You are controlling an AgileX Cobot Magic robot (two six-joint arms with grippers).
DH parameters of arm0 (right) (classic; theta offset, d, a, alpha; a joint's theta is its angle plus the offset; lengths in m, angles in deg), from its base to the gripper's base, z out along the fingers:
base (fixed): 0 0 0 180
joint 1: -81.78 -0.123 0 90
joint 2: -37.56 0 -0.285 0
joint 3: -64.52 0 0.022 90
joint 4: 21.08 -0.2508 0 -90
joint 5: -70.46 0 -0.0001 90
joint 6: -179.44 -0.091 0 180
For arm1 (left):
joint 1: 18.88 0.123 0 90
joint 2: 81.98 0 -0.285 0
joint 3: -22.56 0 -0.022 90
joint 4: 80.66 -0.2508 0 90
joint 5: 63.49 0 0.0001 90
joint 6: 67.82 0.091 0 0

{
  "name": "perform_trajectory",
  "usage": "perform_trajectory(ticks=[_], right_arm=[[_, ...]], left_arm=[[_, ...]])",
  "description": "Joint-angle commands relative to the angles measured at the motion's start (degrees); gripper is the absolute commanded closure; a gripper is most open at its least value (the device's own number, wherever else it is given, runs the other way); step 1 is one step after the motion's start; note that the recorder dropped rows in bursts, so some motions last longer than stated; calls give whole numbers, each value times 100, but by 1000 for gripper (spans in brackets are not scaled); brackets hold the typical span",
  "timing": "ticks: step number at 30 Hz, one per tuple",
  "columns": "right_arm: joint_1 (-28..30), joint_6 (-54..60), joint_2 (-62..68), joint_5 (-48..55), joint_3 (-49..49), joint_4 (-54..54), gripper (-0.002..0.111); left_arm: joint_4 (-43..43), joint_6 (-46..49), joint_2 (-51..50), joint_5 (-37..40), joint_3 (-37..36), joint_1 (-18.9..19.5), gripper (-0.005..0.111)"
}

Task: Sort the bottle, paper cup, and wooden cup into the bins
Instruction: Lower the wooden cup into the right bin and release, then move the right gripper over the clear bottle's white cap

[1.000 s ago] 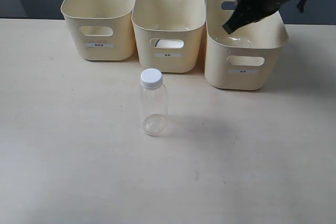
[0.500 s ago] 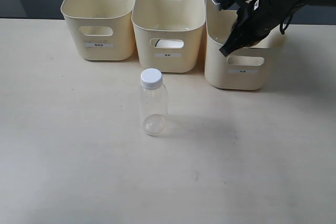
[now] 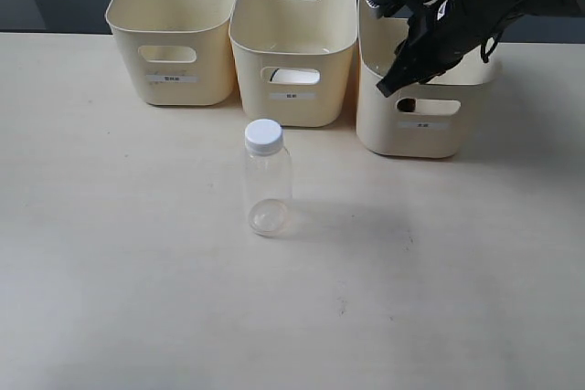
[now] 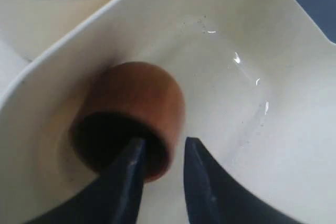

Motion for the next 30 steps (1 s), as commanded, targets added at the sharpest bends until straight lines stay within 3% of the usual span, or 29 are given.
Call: perform_trajectory(ticks=[1,30], right_arm=[[28,6,-20,-60,-10,-7,81],[28,145,-1260,681,-10,-473,81]], left_arm=[[0,-10,28,-40,-10,3,107],[0,-10,28,-40,-10,3,107]])
